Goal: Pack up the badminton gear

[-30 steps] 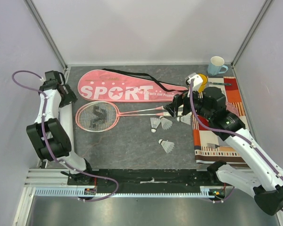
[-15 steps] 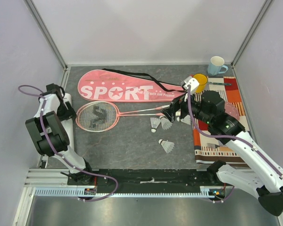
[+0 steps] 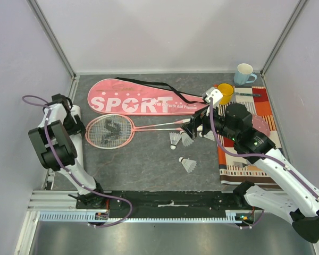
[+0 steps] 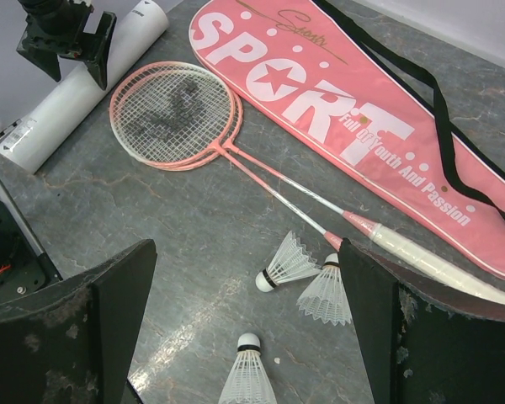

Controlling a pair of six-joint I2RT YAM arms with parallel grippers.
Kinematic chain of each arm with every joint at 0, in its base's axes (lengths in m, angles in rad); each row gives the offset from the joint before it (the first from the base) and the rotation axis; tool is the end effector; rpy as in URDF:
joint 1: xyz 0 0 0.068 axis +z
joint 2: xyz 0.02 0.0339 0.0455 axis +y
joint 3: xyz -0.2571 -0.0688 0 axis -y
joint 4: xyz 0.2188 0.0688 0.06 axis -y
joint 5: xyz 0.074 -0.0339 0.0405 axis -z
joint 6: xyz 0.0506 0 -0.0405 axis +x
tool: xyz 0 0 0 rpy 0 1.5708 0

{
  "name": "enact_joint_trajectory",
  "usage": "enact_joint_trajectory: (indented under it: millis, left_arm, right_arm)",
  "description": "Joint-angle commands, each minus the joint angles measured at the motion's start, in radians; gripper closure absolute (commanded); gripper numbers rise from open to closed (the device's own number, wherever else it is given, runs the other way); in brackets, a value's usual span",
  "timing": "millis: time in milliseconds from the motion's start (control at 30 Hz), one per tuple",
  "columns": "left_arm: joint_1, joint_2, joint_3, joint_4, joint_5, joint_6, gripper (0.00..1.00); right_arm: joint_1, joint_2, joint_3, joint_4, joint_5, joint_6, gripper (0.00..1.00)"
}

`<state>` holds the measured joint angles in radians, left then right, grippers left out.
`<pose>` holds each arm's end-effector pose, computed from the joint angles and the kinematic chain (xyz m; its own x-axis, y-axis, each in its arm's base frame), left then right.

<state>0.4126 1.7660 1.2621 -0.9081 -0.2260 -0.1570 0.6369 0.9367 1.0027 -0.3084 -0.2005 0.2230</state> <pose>0.2794 0.1347 0.1909 -0.8273 -0.5284 -0.1908 -0.5595 0.8059 0.1938 0.1564 0.1282 0.3653 -0.3515 0.0096 -0.9362 -0.6773 0.6878 0.2613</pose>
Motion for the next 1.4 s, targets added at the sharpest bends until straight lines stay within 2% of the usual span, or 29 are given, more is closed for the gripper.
enact_joint_trajectory:
  millis: [0, 333, 733, 1000, 1133, 1367]
  left_arm:
    - [-0.003, 0.049, 0.043, -0.022, 0.004, 0.048, 0.05]
    - [-0.015, 0.085, 0.005, 0.024, -0.038, 0.039, 0.08]
    - [-0.015, 0.081, -0.006, 0.046, -0.078, 0.034, 0.26]
    - [-0.014, 0.035, 0.029, 0.009, -0.119, -0.001, 0.38]
    - [-0.015, -0.016, 0.034, 0.006, -0.162, -0.030, 0.40]
    - [-0.015, -0.158, 0.098, 0.006, -0.078, -0.102, 0.47]
  right_arm:
    - [0.003, -0.010, 0.011, 0.022, 0.015, -0.019, 0.02]
    - [0.003, -0.007, 0.013, 0.020, 0.021, -0.020, 0.02]
    - [0.003, -0.006, 0.011, 0.020, 0.029, -0.020, 0.02]
    - [0.003, 0.005, 0.023, 0.020, 0.018, -0.013, 0.02]
    - [0.003, 0.020, 0.027, 0.022, 0.006, -0.007, 0.02]
    - [0.003, 0.059, 0.037, 0.022, -0.023, 0.013, 0.02]
